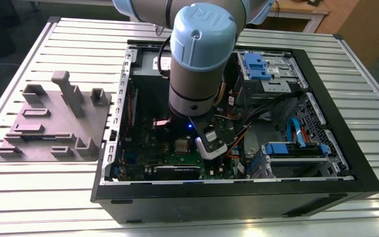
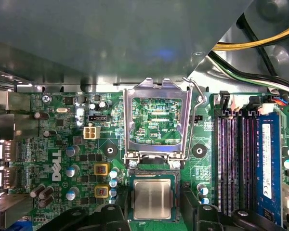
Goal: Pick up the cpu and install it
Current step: 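Place the cpu into insertion slot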
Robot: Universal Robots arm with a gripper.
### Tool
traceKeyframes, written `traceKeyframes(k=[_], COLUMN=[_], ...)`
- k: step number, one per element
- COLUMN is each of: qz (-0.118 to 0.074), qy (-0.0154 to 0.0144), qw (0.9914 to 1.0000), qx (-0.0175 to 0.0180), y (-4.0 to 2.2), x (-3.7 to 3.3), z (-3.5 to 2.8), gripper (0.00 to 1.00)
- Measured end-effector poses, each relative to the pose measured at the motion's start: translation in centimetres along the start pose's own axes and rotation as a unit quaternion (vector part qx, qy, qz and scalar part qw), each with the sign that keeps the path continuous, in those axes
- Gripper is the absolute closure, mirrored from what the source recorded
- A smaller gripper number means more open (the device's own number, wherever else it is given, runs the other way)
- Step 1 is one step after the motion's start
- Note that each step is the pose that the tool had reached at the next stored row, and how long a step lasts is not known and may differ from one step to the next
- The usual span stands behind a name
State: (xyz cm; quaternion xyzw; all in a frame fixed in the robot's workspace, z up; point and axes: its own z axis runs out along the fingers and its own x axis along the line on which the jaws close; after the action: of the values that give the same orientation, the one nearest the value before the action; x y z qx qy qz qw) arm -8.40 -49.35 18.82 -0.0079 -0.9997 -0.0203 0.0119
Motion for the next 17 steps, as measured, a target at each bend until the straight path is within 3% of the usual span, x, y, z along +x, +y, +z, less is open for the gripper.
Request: traceKeyframes(k=[2, 3, 15, 17], qz=[0.0, 0.0, 0.0, 0.0], qy=[0.0001, 0.0001, 0.0, 0.0], qw=[1.0, 1.0, 1.0, 1.0], qx=[0.0002, 0.0001, -0.0002, -0.0002], y=[0.0, 0.0, 0.01, 0.01], x=[0.0, 0.0, -0.01, -0.01], z=[-0.01, -0.01, 0.02, 0.03], gripper=[0.47, 0.52, 0.52, 0.44])
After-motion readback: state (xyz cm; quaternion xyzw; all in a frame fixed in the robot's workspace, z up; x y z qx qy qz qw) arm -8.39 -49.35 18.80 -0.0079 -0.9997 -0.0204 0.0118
